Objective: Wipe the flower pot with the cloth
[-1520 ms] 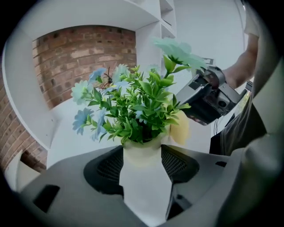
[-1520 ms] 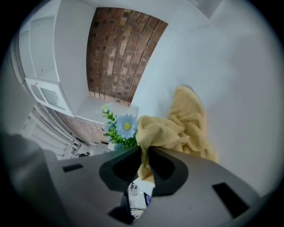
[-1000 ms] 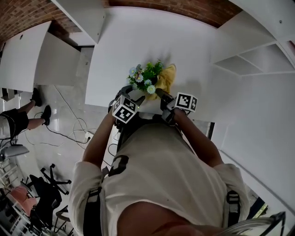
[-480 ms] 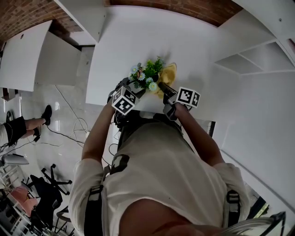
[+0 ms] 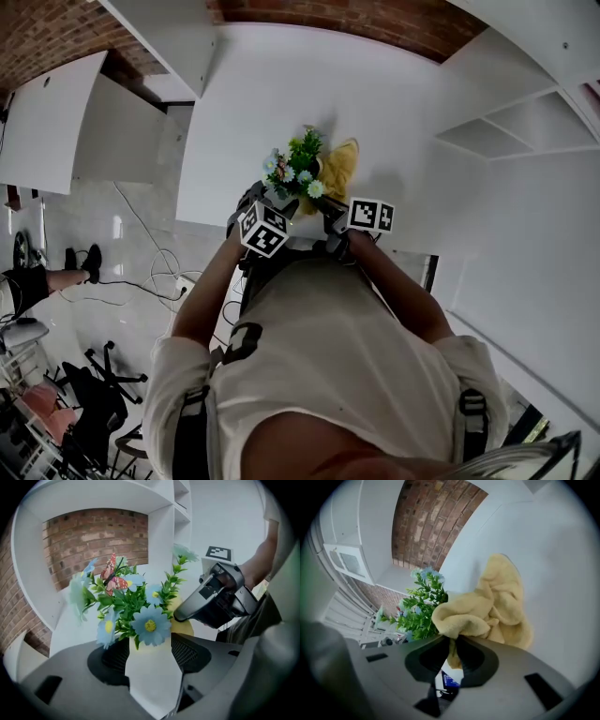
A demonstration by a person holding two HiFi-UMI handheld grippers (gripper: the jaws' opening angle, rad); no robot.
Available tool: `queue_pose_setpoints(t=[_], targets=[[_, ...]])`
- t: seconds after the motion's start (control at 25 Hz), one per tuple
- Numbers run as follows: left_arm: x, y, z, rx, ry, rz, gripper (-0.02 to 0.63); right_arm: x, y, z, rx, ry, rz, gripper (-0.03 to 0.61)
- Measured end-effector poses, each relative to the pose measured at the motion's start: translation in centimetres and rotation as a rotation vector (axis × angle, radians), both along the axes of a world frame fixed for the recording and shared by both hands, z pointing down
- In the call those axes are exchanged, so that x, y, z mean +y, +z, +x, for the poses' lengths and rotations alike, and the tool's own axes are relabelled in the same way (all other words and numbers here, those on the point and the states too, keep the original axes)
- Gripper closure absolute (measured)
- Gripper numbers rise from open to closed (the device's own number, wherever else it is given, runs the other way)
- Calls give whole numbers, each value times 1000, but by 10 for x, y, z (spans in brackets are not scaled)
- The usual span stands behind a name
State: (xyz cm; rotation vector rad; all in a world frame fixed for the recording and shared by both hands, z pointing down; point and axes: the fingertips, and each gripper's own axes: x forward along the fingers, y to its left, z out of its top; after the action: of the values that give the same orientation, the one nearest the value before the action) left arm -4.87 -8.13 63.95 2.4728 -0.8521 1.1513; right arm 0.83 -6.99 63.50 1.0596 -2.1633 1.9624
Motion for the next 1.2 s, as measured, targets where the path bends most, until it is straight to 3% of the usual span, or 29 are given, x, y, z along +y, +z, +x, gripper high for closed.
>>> queue_pose_setpoints(t=[0.2, 0.44, 0.56, 0.96, 1.08, 1.2], targets=[[-18, 0, -20, -71, 61, 47, 325, -23, -8, 16, 2, 53, 21, 517], [-21, 6, -6, -29, 118, 18, 328, -43, -14, 30, 8, 100, 46, 517], [-17, 7, 0, -2, 73, 1, 377, -40, -13, 28, -5, 108, 41, 517], [-9, 2, 5, 46, -162, -36, 376, -1, -4, 1, -17, 20, -15, 517], [-5, -2, 4, 85, -160, -47, 376, -1, -2, 5, -8, 26, -15, 515], [-9, -7, 0, 91, -94, -32, 376, -10, -5, 12, 0, 37, 0, 516]])
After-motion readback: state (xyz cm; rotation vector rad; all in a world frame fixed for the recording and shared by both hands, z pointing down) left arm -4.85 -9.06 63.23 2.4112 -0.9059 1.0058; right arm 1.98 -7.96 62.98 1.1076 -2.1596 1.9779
